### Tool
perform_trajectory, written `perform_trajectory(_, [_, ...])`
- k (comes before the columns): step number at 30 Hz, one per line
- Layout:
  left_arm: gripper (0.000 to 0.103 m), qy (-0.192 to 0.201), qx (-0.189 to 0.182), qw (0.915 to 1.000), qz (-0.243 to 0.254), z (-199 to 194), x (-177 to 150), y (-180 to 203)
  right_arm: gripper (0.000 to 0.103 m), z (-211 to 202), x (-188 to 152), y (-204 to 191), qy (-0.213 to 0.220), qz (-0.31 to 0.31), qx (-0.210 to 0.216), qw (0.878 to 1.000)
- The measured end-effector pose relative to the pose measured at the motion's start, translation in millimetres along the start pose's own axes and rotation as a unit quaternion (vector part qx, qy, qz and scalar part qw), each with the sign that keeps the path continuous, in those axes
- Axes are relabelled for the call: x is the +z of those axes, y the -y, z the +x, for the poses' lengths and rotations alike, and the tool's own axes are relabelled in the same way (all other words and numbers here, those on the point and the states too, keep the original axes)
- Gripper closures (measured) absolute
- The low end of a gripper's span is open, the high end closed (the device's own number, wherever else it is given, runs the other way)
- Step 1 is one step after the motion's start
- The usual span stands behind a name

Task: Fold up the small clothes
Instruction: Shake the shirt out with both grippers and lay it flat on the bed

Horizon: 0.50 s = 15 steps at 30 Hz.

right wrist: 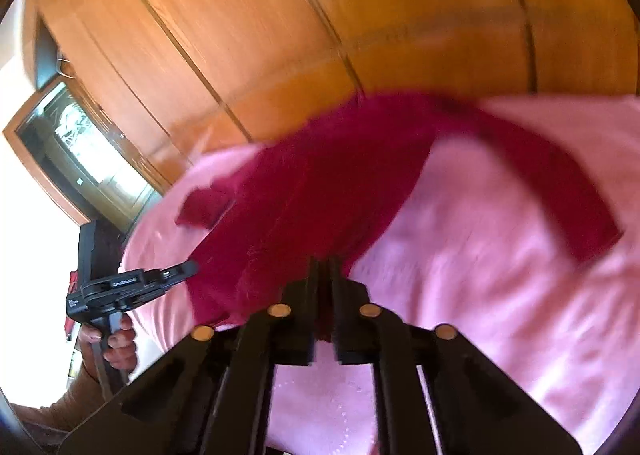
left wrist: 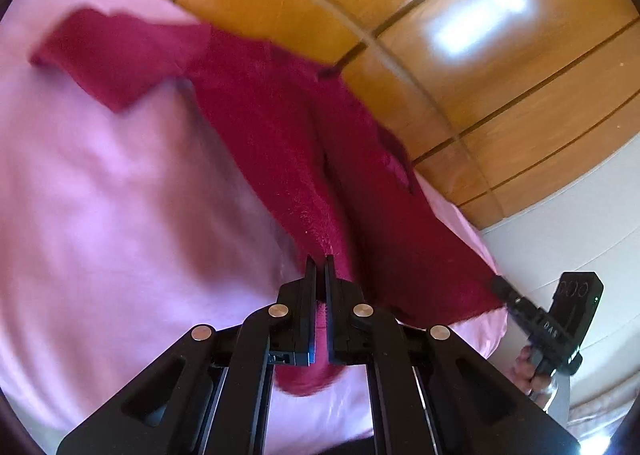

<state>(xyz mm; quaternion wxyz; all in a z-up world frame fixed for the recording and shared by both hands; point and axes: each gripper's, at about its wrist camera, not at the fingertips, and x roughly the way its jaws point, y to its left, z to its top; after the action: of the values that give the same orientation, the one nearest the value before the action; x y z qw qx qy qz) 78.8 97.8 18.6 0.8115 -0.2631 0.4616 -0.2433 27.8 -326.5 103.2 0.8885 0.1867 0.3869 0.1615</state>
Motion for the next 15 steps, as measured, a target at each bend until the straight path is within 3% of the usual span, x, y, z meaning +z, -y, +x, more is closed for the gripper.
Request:
perform_trajectory(3, [0.101,0.009,-0.008,0.9999,-0.008,-47.5,1.2,-8.8,0.1,-33.3,-2.4,1.7,0.019,-0.009,-0.008,1.0])
perform_trajectory(7, [0.101,0.001,0.022,0.9997,-0.011,-76.9,-7.0,-27.3,0.1,-50.9,-30.2,11.9,-0.002,-0.016,-0.044,0.999])
perform_trajectory(11, [0.101,-0.019,0.088,0.9956,-0.025,-77.2,-35.8,-59.4,0.1,-47.8,-74.2,38.2,-0.057,0.018,-0.076,0.995])
perform_trajectory(15, [0.101,-0.044,0.119,0.9907,-0.05,-54.2,-59.6,-86.0,0.101,-26.1,-116.2,59.2,-0.121,0.037,-0.109,0.986])
